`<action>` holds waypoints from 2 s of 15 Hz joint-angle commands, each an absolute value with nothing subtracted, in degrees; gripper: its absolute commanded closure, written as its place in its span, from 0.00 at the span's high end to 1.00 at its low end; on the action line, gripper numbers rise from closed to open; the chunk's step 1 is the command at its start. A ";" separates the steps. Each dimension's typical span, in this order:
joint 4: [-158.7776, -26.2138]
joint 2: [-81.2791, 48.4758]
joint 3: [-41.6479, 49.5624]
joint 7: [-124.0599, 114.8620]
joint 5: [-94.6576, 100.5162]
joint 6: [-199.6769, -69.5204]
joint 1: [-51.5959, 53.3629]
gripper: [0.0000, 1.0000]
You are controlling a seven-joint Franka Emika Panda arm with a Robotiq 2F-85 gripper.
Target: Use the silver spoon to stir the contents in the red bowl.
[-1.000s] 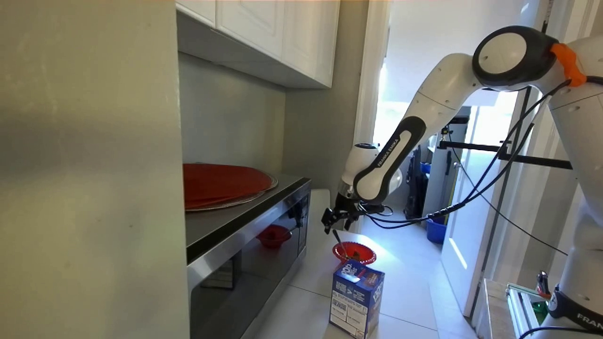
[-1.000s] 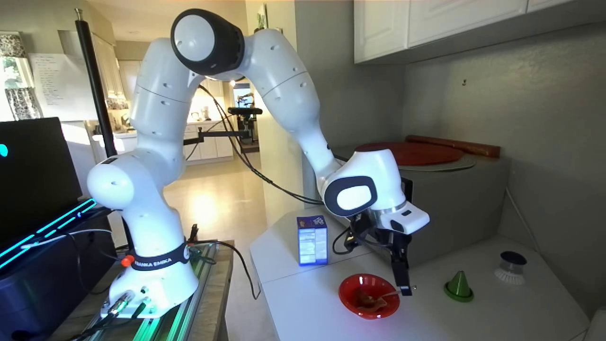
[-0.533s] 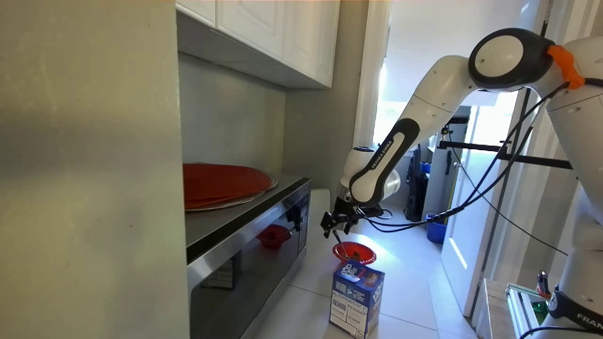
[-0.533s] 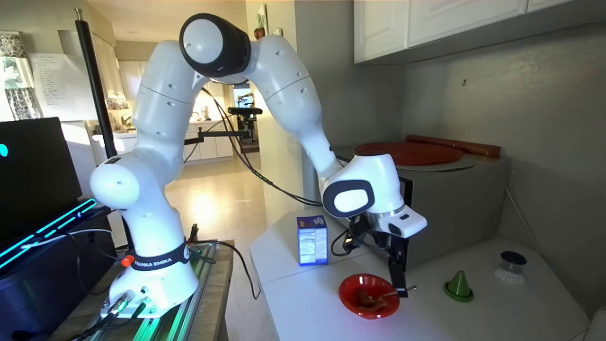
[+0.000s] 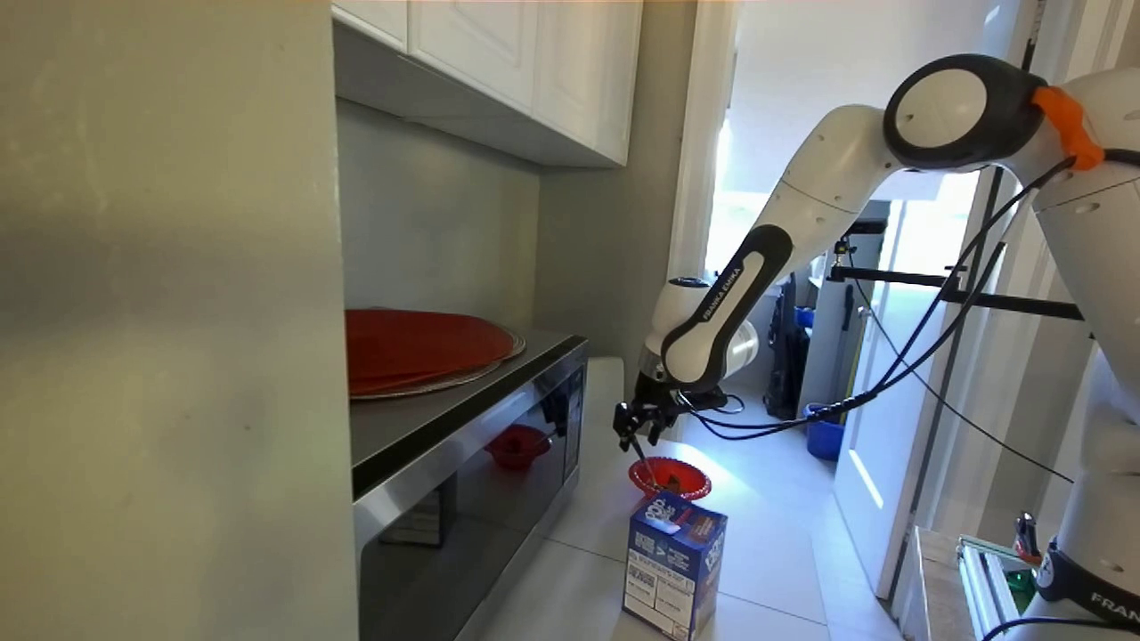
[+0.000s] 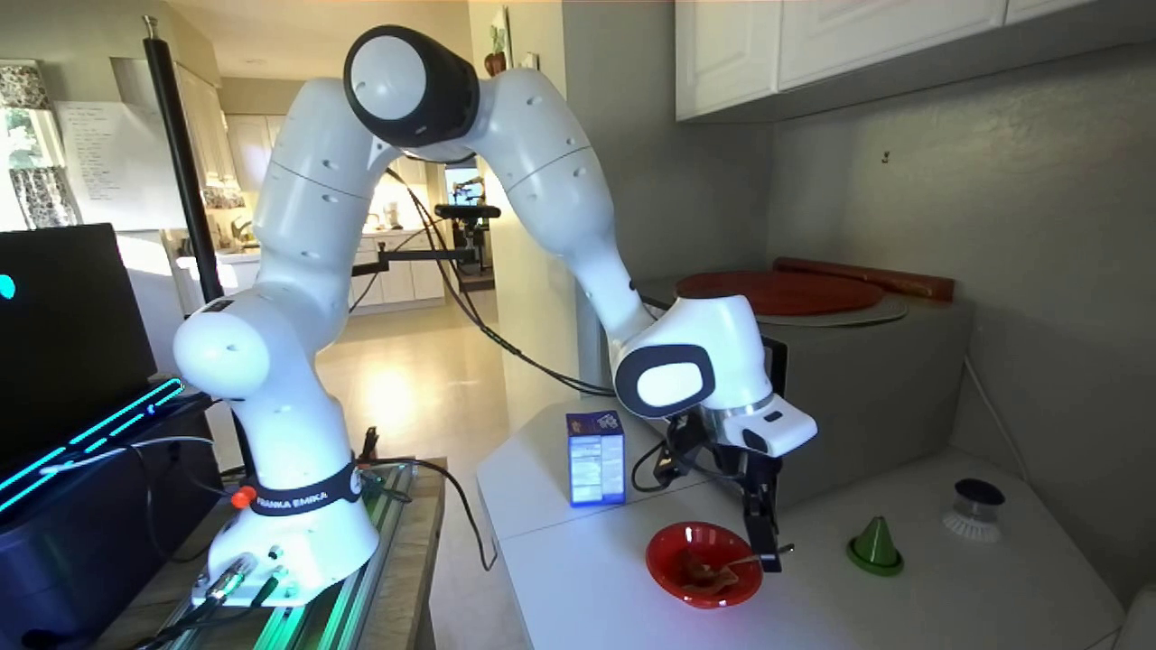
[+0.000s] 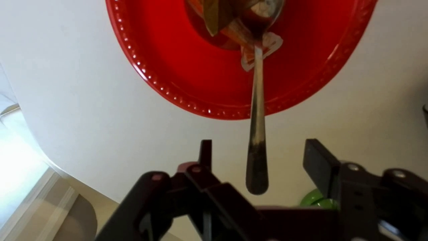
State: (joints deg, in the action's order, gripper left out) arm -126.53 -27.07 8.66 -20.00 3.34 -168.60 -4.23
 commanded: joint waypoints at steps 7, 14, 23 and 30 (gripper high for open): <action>-125.56 -28.17 9.65 -17.61 1.08 -168.60 -2.55 0.12; -125.73 -27.43 10.30 -17.46 1.38 -168.59 -1.91 0.04; -128.57 -21.99 22.48 -22.43 8.77 -170.39 11.32 0.04; -130.87 -22.15 33.75 -30.10 16.86 -170.95 22.40 0.04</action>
State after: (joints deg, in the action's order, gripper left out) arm -128.22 -22.87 28.94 -25.65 12.60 -169.35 18.00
